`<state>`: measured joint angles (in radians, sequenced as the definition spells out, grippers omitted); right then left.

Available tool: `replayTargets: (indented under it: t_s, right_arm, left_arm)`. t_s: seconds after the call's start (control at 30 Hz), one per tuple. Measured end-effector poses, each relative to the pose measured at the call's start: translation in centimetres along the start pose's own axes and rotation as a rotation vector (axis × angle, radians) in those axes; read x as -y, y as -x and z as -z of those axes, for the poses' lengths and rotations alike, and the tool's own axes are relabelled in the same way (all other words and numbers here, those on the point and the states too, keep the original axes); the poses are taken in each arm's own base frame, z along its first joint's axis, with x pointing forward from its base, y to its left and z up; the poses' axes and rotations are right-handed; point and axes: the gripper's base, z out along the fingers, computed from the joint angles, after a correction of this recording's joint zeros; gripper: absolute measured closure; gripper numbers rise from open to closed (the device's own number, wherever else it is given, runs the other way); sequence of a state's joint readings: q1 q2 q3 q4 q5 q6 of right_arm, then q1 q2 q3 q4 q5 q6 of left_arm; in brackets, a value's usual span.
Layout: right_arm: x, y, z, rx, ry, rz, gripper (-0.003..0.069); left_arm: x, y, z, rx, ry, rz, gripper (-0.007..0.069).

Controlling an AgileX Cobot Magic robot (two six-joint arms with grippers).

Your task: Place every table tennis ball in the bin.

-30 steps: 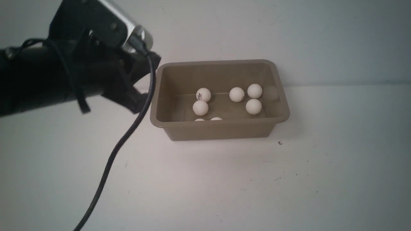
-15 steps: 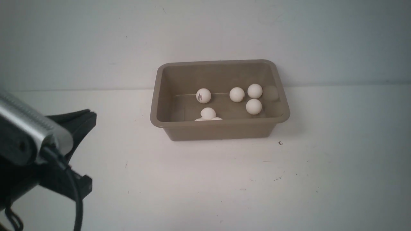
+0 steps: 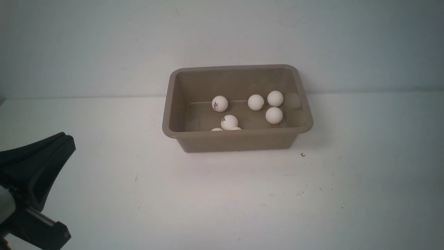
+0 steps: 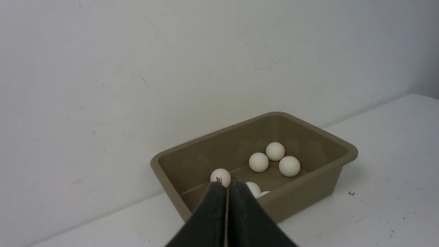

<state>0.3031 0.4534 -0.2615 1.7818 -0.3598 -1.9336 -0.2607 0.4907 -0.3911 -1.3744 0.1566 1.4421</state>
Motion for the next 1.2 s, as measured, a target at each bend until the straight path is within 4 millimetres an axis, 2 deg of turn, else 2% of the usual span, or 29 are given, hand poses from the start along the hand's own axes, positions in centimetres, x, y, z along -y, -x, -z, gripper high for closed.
replayTargets:
  t_s: [0.33,0.43,0.53,0.57,0.6,0.63,0.7,0.77,0.83,0.9,0.97,1.03,1.2]
  right_arm:
    - [0.0,0.0,0.0,-0.001,0.000,0.004,0.0676]
    - [0.0,0.0,0.0,0.000,-0.001,0.003,0.0676]
    - [0.0,0.0,0.0,0.000,-0.001,0.006,0.0676]
    - [0.0,0.0,0.0,0.000,-0.001,0.006,0.0676]
    - [0.0,0.0,0.0,0.000,-0.001,0.006,0.0676]
    - [0.0,0.0,0.0,0.000,-0.001,0.006,0.0676]
    - [0.0,0.0,0.0,0.000,-0.001,0.006,0.0676]
    - [0.0,0.0,0.0,0.000,-0.001,0.006,0.0676]
    - [0.0,0.0,0.0,0.000,-0.001,0.006,0.0676]
    - [0.0,0.0,0.0,0.000,-0.001,0.006,0.0676]
    - [0.0,0.0,0.0,0.000,-0.001,0.006,0.0676]
    - [0.0,0.0,0.0,0.000,-0.001,0.006,0.0676]
    - [0.0,0.0,0.0,0.000,-0.001,0.006,0.0676]
  left_arm:
    - [0.0,0.0,0.0,0.002,0.001,-0.002,0.0629]
    - [-0.3,0.3,0.6,0.030,0.039,-0.042,0.0629]
    - [-1.0,0.9,2.0,0.093,0.148,-0.076,0.0629]
    - [-1.6,1.5,3.5,0.157,0.263,-0.084,0.0629]
    - [-1.7,1.5,3.5,0.157,0.274,-0.086,0.0629]
    - [-1.9,1.7,4.9,0.210,0.367,-0.087,0.0629]
    - [-2.0,1.7,5.7,0.242,0.418,-0.087,0.0629]
    - [-2.2,0.8,6.9,0.281,0.542,-0.068,0.0629]
    - [-2.5,-0.1,7.3,0.283,0.598,-0.035,0.0629]
    - [-2.9,-1.9,7.4,0.269,0.652,0.021,0.0629]
    - [-3.0,-2.5,7.5,0.264,0.668,0.037,0.0629]
    - [-3.1,-4.0,7.4,0.237,0.691,0.061,0.0629]
    - [-3.1,-4.0,7.5,0.220,0.702,-0.009,0.0629]
